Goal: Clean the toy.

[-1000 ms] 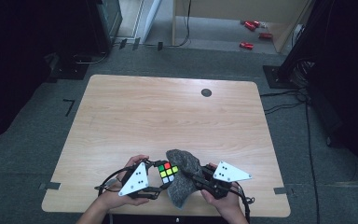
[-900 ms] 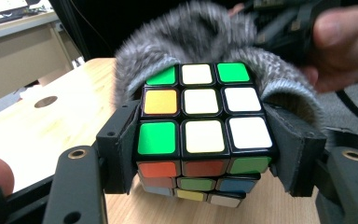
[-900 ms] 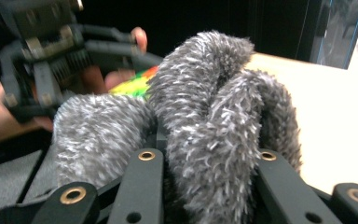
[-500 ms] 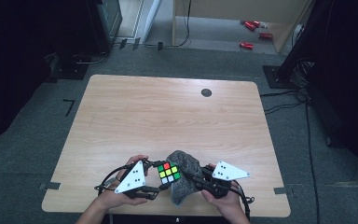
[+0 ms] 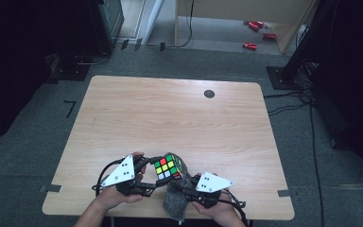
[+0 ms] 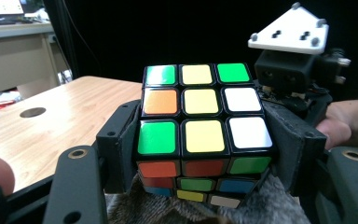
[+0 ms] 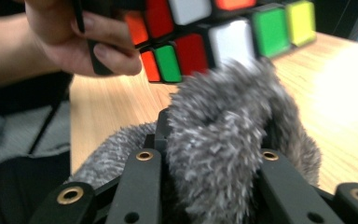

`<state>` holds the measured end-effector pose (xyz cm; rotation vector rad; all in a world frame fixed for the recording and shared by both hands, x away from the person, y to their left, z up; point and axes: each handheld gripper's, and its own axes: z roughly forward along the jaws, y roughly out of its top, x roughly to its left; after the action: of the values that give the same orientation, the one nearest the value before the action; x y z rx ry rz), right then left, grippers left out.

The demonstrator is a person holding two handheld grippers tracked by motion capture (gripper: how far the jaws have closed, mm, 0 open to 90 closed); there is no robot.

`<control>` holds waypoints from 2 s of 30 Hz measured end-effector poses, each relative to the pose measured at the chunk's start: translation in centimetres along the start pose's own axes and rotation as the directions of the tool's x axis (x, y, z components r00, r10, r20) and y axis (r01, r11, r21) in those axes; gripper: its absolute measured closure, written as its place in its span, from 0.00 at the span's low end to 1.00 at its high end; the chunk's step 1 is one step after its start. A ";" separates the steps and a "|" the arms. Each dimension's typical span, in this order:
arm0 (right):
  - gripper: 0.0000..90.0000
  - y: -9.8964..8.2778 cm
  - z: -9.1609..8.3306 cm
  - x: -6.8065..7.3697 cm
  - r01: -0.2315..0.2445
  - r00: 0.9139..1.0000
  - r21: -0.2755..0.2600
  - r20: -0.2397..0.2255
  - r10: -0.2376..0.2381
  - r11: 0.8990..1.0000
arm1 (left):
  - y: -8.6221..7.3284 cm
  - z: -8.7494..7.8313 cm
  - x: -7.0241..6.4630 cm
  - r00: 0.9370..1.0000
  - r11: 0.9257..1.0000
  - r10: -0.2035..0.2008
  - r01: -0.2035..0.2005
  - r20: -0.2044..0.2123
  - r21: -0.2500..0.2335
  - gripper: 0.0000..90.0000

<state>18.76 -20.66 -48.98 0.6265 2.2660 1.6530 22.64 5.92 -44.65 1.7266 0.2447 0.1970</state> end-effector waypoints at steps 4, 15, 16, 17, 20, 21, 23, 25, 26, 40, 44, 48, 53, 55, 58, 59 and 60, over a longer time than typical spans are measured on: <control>0.82 0.2 -0.9 -0.8 0.006 0.998 -0.052 0.061 -0.003 0.999 | 0.1 -0.2 0.1 1.000 1.000 -0.009 0.009 0.009 -0.008 0.39; 0.79 0.0 0.1 0.6 0.058 0.995 -0.044 0.079 -0.054 0.997 | 0.0 0.1 0.1 1.000 1.000 -0.021 0.021 0.014 -0.006 0.39; 0.80 0.1 0.0 0.5 0.059 0.995 -0.043 0.085 -0.055 0.997 | 0.0 0.1 0.1 1.000 1.000 -0.020 0.020 0.014 -0.008 0.39; 0.80 0.1 -0.1 0.3 0.056 0.994 -0.048 0.093 -0.052 0.997 | 0.0 0.0 0.1 1.000 1.000 -0.022 0.022 0.016 -0.010 0.39; 0.81 0.4 -0.9 -0.4 0.028 0.993 -0.084 0.118 -0.018 0.996 | 0.1 0.0 0.1 1.000 1.000 -0.019 0.019 0.012 -0.013 0.39; 0.81 0.4 -1.0 -0.5 0.027 0.993 -0.086 0.120 -0.016 0.996 | 0.1 0.1 0.1 1.000 1.000 -0.022 0.022 0.015 -0.013 0.39; 0.81 0.3 -0.8 -0.2 0.031 0.994 -0.078 0.107 -0.023 0.996 | 0.1 0.1 0.0 1.000 1.000 -0.018 0.018 0.014 -0.010 0.39; 0.81 0.2 -0.2 0.3 0.034 0.997 -0.061 0.077 -0.030 0.998 | 0.1 0.1 0.0 1.000 1.000 -0.018 0.018 0.015 -0.013 0.39; 0.81 0.1 0.1 0.6 0.037 0.998 -0.053 0.061 -0.033 0.998 | 0.2 0.1 0.0 1.000 1.000 -0.017 0.017 0.013 -0.015 0.39; 0.81 0.2 0.0 0.4 0.014 0.996 -0.072 0.085 -0.008 0.997 | 0.2 0.2 -0.1 1.000 1.000 -0.011 0.011 -0.018 -0.015 0.39; 0.81 0.3 0.2 0.6 0.038 0.997 -0.060 0.072 -0.033 0.997 | 0.1 0.0 0.1 0.999 1.000 -0.017 0.017 -0.028 -0.019 0.39; 0.81 0.6 -0.8 -0.4 0.015 0.993 -0.100 0.118 -0.003 0.995 | 0.0 0.1 0.1 1.000 1.000 -0.014 0.014 -0.021 -0.015 0.39; 0.81 0.3 -0.3 -0.1 0.007 0.994 -0.089 0.106 0.002 0.996 | 0.0 0.3 -0.1 1.000 1.000 -0.016 0.016 -0.014 -0.010 0.39; 0.80 0.2 0.1 0.3 0.017 0.996 -0.073 0.087 -0.011 0.997 | 0.0 0.2 0.0 1.000 1.000 -0.016 0.016 -0.015 -0.009 0.39; 0.81 0.2 0.0 0.3 0.022 0.997 -0.072 0.077 -0.016 0.997 | 0.0 0.1 0.1 1.000 1.000 -0.014 0.014 -0.021 -0.012 0.39; 0.81 0.3 -0.1 0.2 0.026 0.997 -0.073 0.080 -0.020 0.997 | 0.0 0.0 0.1 1.000 1.000 -0.013 0.013 -0.023 -0.013 0.39; 0.81 0.4 -0.3 0.0 0.028 0.996 -0.081 0.088 -0.021 0.996 | 0.0 0.0 0.1 1.000 1.000 -0.013 0.013 -0.023 -0.013 0.39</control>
<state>18.68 -20.81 -48.54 0.6356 2.1256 1.6641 22.76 5.93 -44.65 1.7100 0.2716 0.2088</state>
